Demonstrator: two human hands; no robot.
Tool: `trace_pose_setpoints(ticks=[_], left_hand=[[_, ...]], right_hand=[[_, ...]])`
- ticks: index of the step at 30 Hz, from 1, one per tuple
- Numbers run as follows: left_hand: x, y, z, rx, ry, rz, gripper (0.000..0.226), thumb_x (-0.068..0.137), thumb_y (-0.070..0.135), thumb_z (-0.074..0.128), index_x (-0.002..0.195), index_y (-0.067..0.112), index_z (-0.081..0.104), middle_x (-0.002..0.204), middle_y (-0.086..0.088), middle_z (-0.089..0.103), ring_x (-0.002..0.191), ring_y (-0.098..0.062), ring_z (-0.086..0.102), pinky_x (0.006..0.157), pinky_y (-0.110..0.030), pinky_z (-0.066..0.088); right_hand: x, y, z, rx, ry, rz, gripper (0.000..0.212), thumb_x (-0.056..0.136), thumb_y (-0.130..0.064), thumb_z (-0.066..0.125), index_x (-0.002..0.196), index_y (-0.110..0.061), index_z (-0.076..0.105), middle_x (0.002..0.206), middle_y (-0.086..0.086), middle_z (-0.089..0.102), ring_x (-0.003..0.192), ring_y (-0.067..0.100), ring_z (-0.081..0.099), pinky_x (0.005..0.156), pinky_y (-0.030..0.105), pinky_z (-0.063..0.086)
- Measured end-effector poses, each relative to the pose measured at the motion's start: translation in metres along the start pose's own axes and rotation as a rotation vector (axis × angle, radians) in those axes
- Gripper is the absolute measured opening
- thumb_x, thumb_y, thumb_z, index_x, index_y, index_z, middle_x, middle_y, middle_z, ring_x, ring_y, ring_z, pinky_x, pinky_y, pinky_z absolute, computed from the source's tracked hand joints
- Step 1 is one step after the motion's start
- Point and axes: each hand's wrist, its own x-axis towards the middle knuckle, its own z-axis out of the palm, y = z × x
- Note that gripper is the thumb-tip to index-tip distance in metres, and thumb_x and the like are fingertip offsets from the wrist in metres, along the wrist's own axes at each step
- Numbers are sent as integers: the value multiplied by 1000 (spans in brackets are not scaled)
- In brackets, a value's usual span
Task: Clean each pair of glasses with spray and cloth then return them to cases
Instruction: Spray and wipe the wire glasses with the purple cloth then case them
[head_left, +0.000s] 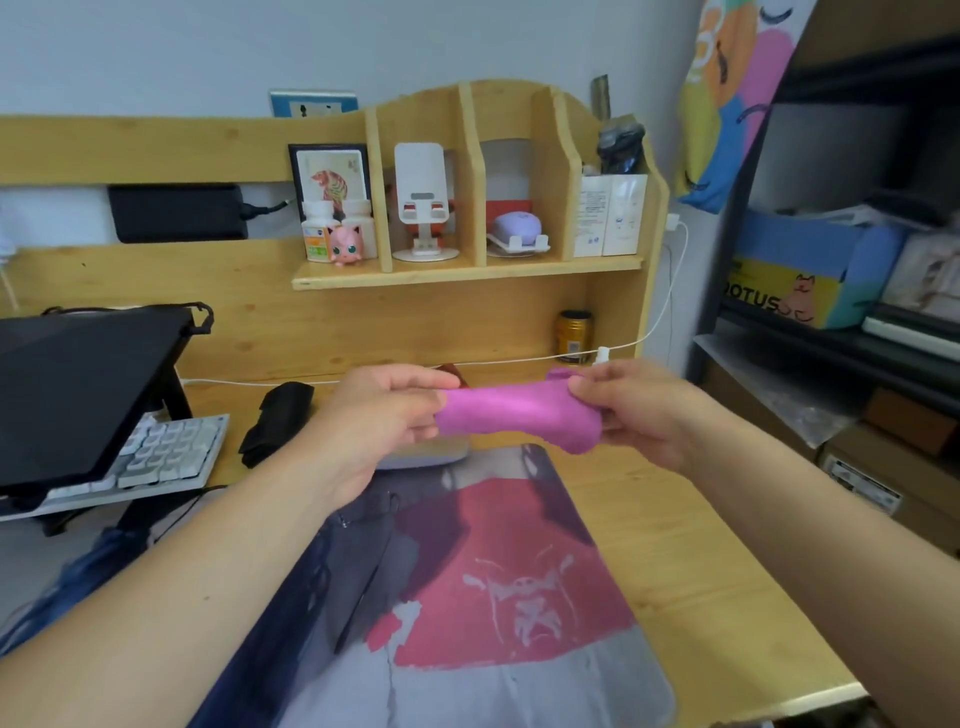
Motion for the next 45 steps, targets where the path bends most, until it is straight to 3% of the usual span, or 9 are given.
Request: trace_pose_setpoints(ticks=[6,12,16,19,24,29,34,39,45], left_hand=[[1,1,-2,8,30,1,21,94,2,66,99,19,78,97,-3,79,88,-18,76,70,-20,56],[0,10,-18,67,9,4,20,82,2,80,93,18,78,96,-8,77,95,-21,74,87,-32,58],[-1,19,-21,342,72,109,11,83,15,82,79,24,77,79,0,72,82,-18,68,88,-40,56],[-10,34,-34,243,-124,58,12,86,13,75,75,18,76,77,5,73,86,-19,66,86,-37,54],[-23,33,-49,-226,-448,-196,10,82,16,65,74,15,59,78,-6,61,73,-24,64,62,-34,51],[-28,3,-42,-343,-391,-303,37,102,18,42,113,6,75,111,-17,71,99,-28,69,87,-47,57],[-34,-4,-40,-296,-307,-338,25,104,10,46,117,2,66,102,-16,75,87,-29,75,74,-45,62],[-43,-4,-45,-141,-240,-151,49,86,-24,55,121,10,60,113,-15,72,103,-29,73,75,-38,61],[-63,-9,-46,-105,-172,144,47,86,-22,58,101,17,80,110,-6,77,106,-20,72,90,-34,58]], right_hand=[[-7,-1,3,18,27,-31,31,93,-24,71,121,-17,61,89,8,73,76,20,70,74,36,59],[-17,-9,2,-217,33,-146,15,83,-6,79,97,-9,75,88,14,77,76,27,70,91,58,53],[-26,-20,7,-401,38,-248,11,90,-22,73,83,-15,78,90,14,74,83,24,66,78,42,57],[-30,-26,-3,-174,-255,-290,18,95,-17,64,82,-4,65,96,16,67,89,27,60,82,43,43],[-33,-14,10,402,-611,-44,39,97,-23,51,118,9,60,113,22,54,93,27,60,79,39,56],[-40,5,33,483,-621,197,49,105,-35,39,137,-2,56,137,21,60,115,34,66,90,46,57],[-39,19,37,382,-571,252,43,91,-4,58,133,5,56,130,28,62,122,37,61,92,43,56],[-43,15,36,269,-490,95,36,92,6,57,127,1,63,120,26,69,104,31,72,84,36,60],[-61,11,33,157,-368,-364,25,81,-4,65,101,-8,79,95,28,74,74,29,74,63,29,63]])
